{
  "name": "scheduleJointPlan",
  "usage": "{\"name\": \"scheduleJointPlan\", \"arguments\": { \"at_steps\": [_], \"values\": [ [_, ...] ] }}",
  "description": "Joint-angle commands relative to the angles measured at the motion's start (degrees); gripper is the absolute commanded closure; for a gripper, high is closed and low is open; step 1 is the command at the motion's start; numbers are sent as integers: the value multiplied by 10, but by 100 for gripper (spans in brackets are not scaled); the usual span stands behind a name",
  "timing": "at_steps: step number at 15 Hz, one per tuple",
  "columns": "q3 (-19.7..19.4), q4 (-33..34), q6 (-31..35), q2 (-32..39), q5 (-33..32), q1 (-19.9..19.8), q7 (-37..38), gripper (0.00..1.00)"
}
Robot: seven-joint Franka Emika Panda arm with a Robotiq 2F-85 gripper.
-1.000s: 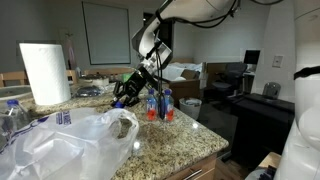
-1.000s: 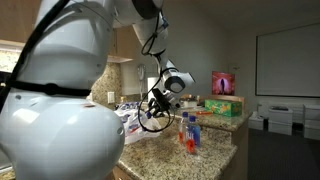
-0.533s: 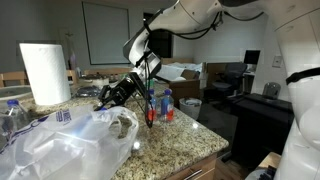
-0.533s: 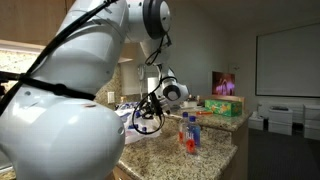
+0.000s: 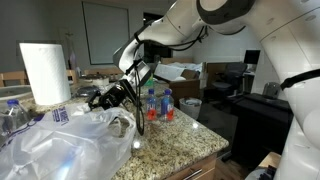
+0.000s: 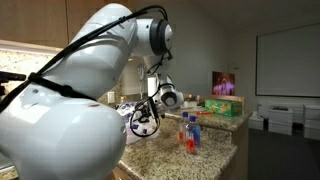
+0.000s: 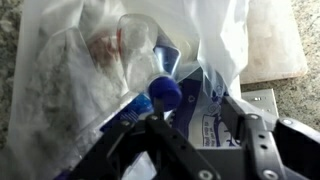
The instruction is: Put the bottles in the plastic
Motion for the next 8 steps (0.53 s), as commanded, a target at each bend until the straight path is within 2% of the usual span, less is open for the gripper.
{"name": "scheduleJointPlan", "arguments": {
  "at_steps": [1,2,3,8],
  "values": [
    [-6,7,-14,-15,-11,-5,11,9],
    [-10,-2,-11,-27,-11,-8,7,2],
    [-12,-6,-9,-33,-10,-11,6,1],
    [-43,-63,37,-107,-5,-24,-9,0]
  ]
}}
